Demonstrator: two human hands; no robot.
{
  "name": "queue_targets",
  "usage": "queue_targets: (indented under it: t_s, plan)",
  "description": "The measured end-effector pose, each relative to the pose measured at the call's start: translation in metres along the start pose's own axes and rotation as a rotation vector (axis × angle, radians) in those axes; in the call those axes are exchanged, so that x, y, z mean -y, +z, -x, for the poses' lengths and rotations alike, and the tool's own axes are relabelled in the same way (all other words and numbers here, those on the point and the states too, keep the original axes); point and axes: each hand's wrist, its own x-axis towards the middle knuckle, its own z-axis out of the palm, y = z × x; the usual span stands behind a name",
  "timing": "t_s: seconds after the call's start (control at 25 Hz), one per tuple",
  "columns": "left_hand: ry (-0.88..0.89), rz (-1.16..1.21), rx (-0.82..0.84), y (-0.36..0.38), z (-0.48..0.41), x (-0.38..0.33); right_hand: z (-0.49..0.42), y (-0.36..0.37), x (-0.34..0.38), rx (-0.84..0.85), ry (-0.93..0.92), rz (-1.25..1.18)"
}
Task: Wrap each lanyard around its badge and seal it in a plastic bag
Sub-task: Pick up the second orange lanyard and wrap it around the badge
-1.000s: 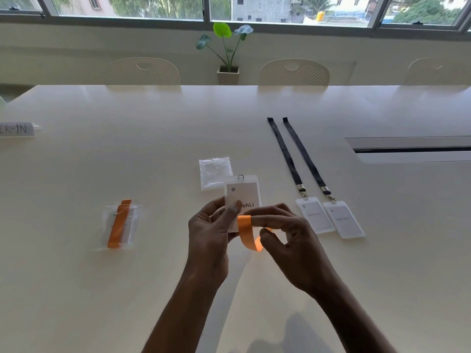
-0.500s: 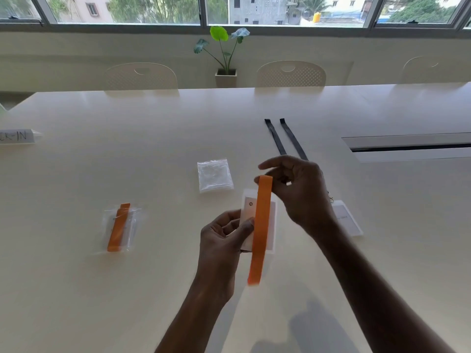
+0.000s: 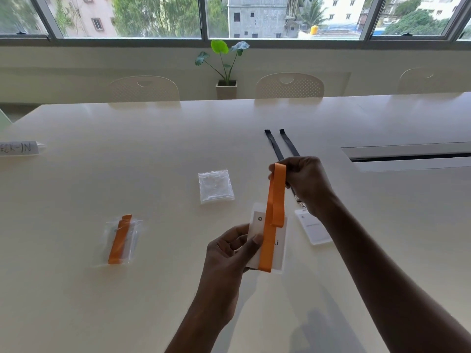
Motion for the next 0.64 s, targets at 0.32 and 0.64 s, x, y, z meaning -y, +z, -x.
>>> queue_targets:
  t_s: [0.32, 0.64]
  plan:
    - [0.145, -0.049, 0.009, 0.0, -0.009, -0.015, 0.021, 0.029, -0.026, 0.215, 0.423, -0.21]
    - [0.145, 0.048, -0.156, -0.002, -0.038, -0.046, 0.054, 0.058, -0.037, 0.151, 0.346, 0.146]
